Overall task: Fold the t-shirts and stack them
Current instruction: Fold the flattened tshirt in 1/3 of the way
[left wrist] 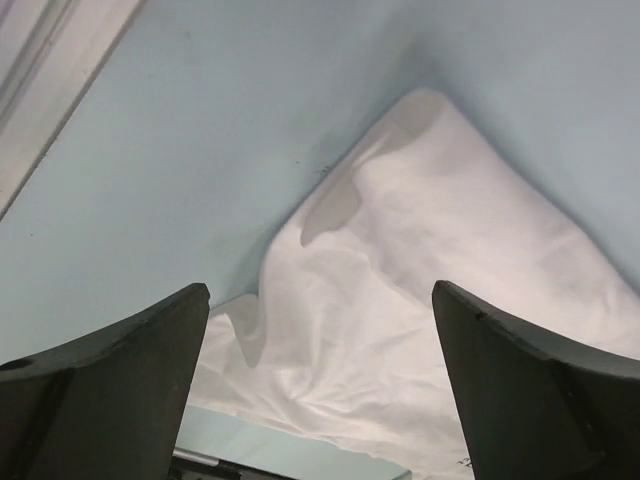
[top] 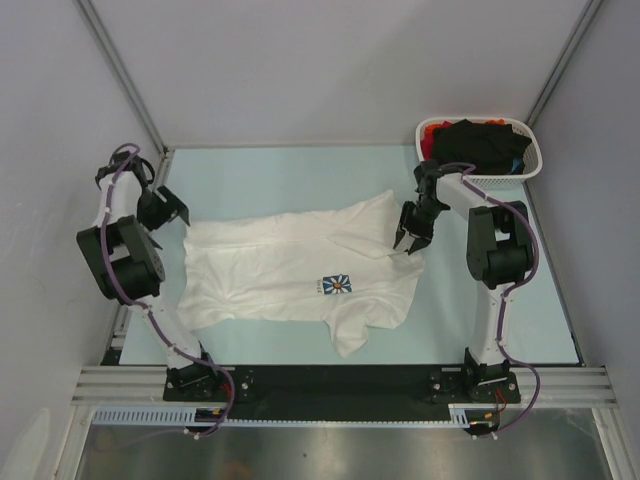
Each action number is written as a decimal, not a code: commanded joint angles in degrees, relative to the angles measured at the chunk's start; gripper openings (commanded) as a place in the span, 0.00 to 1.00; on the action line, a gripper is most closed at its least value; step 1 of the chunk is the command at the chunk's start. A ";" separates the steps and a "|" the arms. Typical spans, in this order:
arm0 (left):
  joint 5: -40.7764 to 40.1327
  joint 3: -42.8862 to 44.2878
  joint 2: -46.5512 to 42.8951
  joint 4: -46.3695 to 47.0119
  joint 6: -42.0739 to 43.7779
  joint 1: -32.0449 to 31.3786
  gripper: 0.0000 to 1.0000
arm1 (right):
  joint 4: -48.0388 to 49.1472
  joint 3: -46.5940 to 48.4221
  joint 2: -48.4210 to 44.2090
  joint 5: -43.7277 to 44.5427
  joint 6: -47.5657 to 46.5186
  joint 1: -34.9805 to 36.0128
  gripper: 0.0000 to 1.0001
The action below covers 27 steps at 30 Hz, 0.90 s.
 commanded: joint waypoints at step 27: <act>2.88 17.13 9.26 4.30 3.34 -11.50 1.00 | 10.99 17.16 3.74 17.42 -9.93 5.95 0.53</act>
